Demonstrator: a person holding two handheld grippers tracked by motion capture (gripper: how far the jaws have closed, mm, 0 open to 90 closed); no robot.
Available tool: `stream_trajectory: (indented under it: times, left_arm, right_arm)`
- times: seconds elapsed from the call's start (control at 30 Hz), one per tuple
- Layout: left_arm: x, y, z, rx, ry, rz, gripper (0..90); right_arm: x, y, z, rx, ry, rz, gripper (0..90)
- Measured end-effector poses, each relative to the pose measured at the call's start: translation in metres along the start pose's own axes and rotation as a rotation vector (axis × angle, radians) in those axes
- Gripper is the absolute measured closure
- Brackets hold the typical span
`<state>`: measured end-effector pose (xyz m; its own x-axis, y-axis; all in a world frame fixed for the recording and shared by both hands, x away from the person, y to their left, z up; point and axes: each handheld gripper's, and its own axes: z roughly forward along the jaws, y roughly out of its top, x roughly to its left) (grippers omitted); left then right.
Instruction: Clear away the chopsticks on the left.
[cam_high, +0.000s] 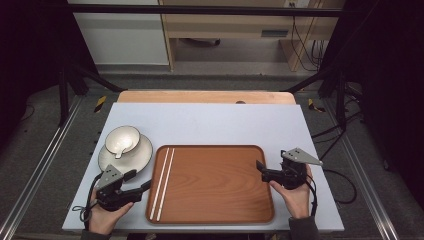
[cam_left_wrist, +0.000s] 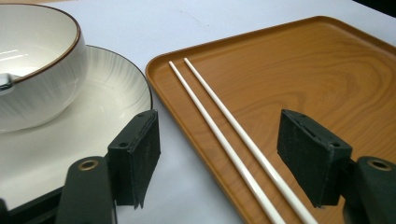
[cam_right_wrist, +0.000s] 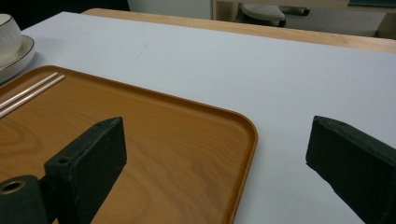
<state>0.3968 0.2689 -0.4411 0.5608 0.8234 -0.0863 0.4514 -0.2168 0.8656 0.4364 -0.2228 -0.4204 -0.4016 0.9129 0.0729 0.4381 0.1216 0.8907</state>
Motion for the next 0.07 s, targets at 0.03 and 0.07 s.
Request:
stream_trajectory:
  times: [0.03, 0.07]
  left_arm:
    - [0.0011, -0.0009, -0.0012, -0.002, -0.005, 0.001, 29.9]
    - [0.0023, -0.0019, -0.0022, -0.002, -0.005, 0.005, 29.6]
  right_arm:
    - [0.0001, -0.0002, 0.0003, 0.0, 0.002, 0.005, 5.2]
    - [-0.0004, -0.0004, 0.0005, 0.002, 0.0, 0.002, 5.2]
